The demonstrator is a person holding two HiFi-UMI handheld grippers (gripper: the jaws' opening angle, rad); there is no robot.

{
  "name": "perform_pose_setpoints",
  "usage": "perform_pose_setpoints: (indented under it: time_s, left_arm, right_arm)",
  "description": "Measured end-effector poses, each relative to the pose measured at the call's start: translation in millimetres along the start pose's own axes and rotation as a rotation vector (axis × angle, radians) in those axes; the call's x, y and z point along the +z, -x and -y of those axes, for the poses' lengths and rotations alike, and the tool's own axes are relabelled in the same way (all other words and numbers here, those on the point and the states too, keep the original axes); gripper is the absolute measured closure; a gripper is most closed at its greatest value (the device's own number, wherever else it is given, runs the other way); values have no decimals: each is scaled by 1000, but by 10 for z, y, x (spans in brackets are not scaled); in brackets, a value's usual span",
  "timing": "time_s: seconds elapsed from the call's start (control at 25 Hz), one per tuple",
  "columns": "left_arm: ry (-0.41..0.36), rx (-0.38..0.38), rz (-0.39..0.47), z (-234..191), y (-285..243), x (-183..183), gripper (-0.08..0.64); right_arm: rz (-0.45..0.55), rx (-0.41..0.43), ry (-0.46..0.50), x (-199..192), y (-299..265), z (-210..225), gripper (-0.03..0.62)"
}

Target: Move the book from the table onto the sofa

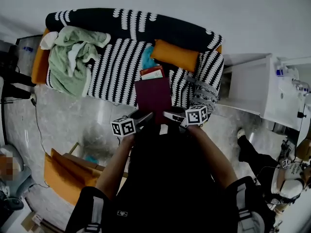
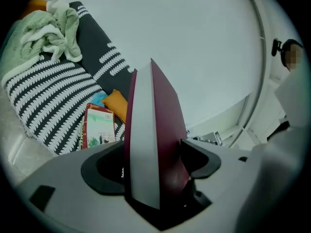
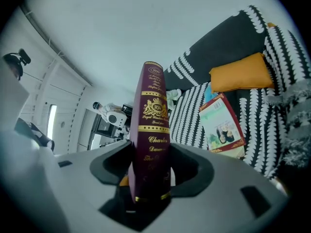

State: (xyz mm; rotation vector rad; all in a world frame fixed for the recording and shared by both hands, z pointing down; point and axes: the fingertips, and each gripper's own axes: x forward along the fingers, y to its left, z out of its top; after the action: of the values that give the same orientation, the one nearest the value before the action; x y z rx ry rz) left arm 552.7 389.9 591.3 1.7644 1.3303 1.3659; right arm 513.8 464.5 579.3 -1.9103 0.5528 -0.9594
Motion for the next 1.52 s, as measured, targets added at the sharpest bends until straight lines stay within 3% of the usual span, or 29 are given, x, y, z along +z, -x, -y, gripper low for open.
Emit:
perform_pose_setpoints:
  time_s: [0.28,0.52,0.96,1.28,1.52]
  left_arm:
    - [19,-27,-50,-332,-354,-8,212]
    - [51,-34,-103,-715,-805,-157,212]
    - [91,-13,-89,-1409,-1247,-90,210]
    - [120,66,-23,-1877,-1515,-71,210]
    - [50,141,-96,-2143,-1630,-215,209]
  right_arm:
    - [-14,-39,-9,65,-95,419,344]
    - [-26,-91,-104,6,-151,988,344]
    - [-77,-116,-131,148,-519,1724,342]
    - [-45,-193,-219,125,-710,2340,339]
    - [-126,-251,-200,-16,-866,2592,337]
